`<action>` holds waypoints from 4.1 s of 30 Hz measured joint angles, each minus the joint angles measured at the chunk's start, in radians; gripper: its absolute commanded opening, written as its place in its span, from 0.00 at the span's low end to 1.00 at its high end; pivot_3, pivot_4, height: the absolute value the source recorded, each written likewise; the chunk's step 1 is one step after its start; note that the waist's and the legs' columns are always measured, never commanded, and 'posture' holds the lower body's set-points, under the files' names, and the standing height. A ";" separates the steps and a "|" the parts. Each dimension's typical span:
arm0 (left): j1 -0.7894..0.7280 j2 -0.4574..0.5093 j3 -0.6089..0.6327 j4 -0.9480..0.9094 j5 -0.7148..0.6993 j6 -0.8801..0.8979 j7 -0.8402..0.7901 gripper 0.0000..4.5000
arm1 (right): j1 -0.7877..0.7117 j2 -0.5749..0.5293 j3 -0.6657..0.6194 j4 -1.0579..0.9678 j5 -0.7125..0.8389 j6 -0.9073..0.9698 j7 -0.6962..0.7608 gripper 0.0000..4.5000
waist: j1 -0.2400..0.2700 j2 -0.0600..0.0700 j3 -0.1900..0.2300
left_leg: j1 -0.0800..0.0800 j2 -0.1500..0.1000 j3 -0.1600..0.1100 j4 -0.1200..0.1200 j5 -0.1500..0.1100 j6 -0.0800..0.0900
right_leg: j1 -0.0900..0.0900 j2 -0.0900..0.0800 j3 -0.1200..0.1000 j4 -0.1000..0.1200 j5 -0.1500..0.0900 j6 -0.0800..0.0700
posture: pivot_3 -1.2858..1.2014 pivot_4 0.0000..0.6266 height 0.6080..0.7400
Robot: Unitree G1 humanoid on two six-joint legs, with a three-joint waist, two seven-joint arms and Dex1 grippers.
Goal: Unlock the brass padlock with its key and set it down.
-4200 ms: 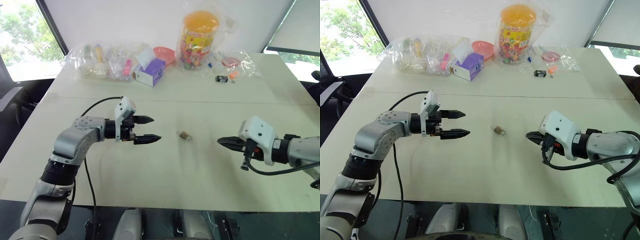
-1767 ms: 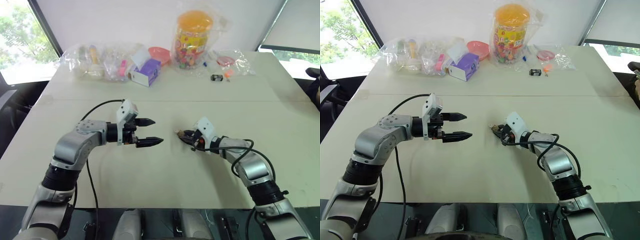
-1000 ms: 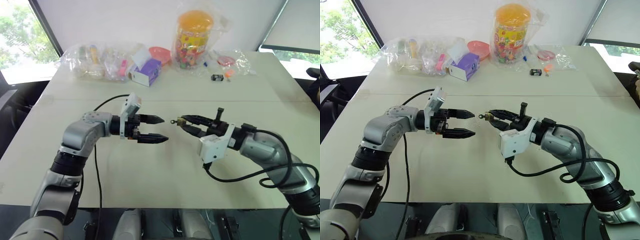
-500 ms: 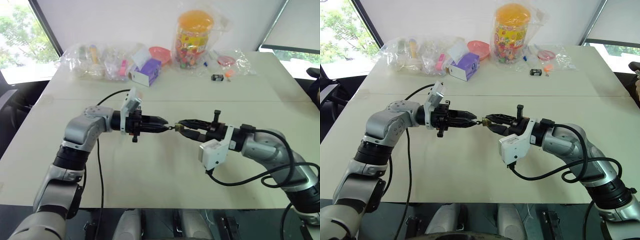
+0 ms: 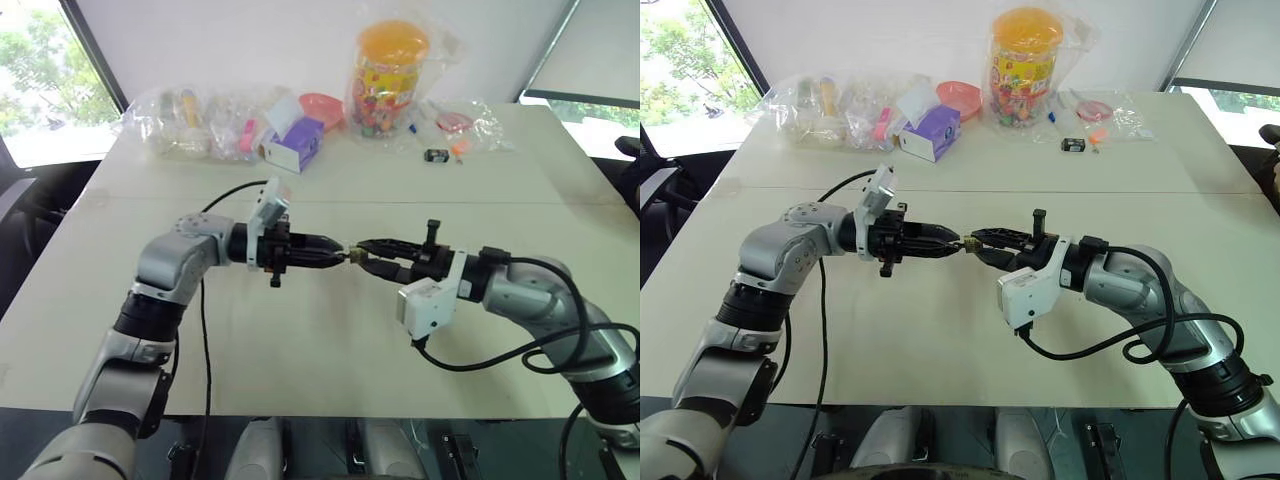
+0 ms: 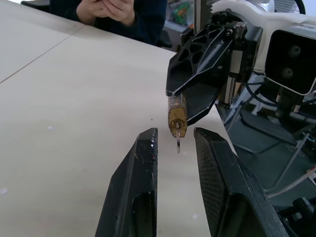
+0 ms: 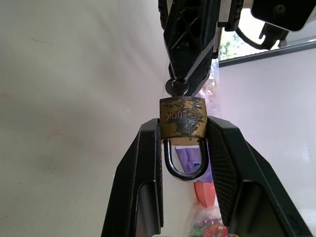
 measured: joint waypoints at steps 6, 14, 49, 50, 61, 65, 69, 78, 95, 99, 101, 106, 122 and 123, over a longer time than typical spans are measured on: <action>0.000 -0.006 -0.005 0.002 0.016 -0.021 0.003 0.00 | -0.005 0.001 0.000 -0.001 0.004 0.008 0.007 0.16 | 0.000 0.000 0.000 | 0.000 0.000 0.000 0.000 0.000 0.000 | 0.000 0.000 0.000 0.000 0.000 0.000 | 0.52 0.24 1.00; 0.008 -0.011 -0.016 -0.010 0.076 -0.129 0.019 0.00 | -0.005 0.007 -0.001 0.000 0.015 0.035 0.024 0.16 | 0.000 0.000 0.000 | 0.000 0.000 0.000 0.000 0.000 0.000 | 0.000 0.000 0.000 0.000 0.000 0.000 | 0.52 0.24 1.00; 0.039 -0.035 0.067 -0.038 -0.198 0.309 0.137 0.64 | -0.026 0.040 0.014 0.056 0.068 0.072 0.120 0.16 | 0.000 0.000 0.000 | 0.001 0.000 0.000 0.001 0.000 0.000 | 0.001 -0.001 0.000 0.001 0.000 0.000 | 0.52 0.24 1.00; 0.039 -0.041 0.066 -0.037 -0.188 0.303 0.144 0.64 | -0.027 0.040 0.014 0.061 0.066 0.072 0.120 0.16 | 0.000 0.000 0.000 | 0.001 0.000 0.000 0.001 0.000 0.000 | 0.001 0.000 0.000 0.001 0.000 0.000 | 0.52 0.24 1.00; 0.009 -0.118 0.052 0.042 -0.128 0.265 0.196 0.64 | -0.031 0.045 0.015 0.061 0.064 0.066 0.120 0.16 | 0.000 0.000 0.000 | 0.001 0.000 0.000 0.001 0.000 0.000 | 0.000 0.000 0.000 0.001 0.000 0.000 | 0.52 0.24 1.00; 0.004 -0.121 0.045 0.044 -0.117 0.262 0.188 0.59 | -0.031 0.045 0.015 0.059 0.061 0.066 0.120 0.16 | 0.000 0.000 0.000 | 0.001 0.000 0.000 0.001 0.000 0.000 | 0.000 0.000 0.000 0.001 0.000 0.000 | 0.52 0.24 1.00; 0.004 -0.121 0.045 0.046 -0.115 0.257 0.178 0.22 | -0.031 0.045 0.015 0.059 0.058 0.066 0.120 0.16 | 0.000 0.000 0.000 | 0.001 0.000 0.000 0.001 0.000 0.000 | 0.000 0.000 0.000 0.001 0.000 0.000 | 0.52 0.24 1.00; 0.002 -0.124 0.044 0.060 -0.115 0.249 0.167 0.00 | -0.031 0.046 0.015 0.059 0.057 0.071 0.120 0.16 | 0.000 0.000 0.000 | 0.001 0.000 0.000 0.001 0.000 0.000 | 0.000 0.000 0.000 0.001 0.000 0.000 | 0.52 0.24 1.00; 0.001 -0.086 0.025 0.061 -0.083 0.219 0.138 0.00 | 0.015 0.023 -0.069 -0.083 0.321 0.514 0.244 0.93 | 0.003 0.000 0.000 | 0.000 0.000 -0.001 0.001 0.000 0.000 | 0.001 -0.001 0.000 0.001 0.000 0.000 | 0.52 0.24 1.00; -0.001 -0.071 0.025 0.063 -0.068 0.191 0.119 0.00 | 0.017 0.025 -0.183 -0.176 0.542 0.799 0.243 0.59 | 0.002 0.000 0.000 | 0.000 0.000 -0.001 0.001 0.000 0.000 | 0.001 -0.002 0.000 0.001 0.000 0.000 | 0.52 0.24 1.00; -0.002 -0.068 0.025 0.066 -0.061 0.179 0.110 0.00 | 0.015 0.026 -0.207 -0.199 0.601 0.875 0.232 0.33 | 0.000 0.000 0.000 | 0.000 0.000 -0.001 0.001 0.000 0.000 | 0.001 -0.002 0.000 0.001 0.000 0.000 | 0.52 0.24 1.00; -0.008 -0.067 0.024 0.067 -0.051 0.176 0.103 0.00 | -0.017 0.076 -0.210 -0.213 0.642 0.958 0.153 0.01 | 0.001 0.000 0.000 | 0.000 0.000 -0.001 0.001 0.000 0.000 | 0.000 -0.001 0.000 0.001 0.000 0.000 | 0.52 0.24 1.00; -0.011 -0.067 0.025 0.020 -0.070 0.206 0.084 0.00 | -0.019 0.152 -0.101 -0.112 0.616 0.955 0.063 0.01 | 0.000 0.000 0.000 | 0.000 0.000 -0.001 0.001 0.000 0.000 | 0.000 -0.001 0.000 0.001 0.000 0.000 | 0.52 0.24 1.00; -0.011 -0.067 0.025 0.018 -0.073 0.207 0.084 0.00 | -0.019 0.152 -0.098 -0.096 0.609 0.946 0.064 0.01 | 0.000 0.000 0.000 | 0.000 0.000 -0.001 0.001 0.000 0.000 | 0.000 -0.001 0.000 0.001 0.000 0.000 | 0.52 0.24 1.00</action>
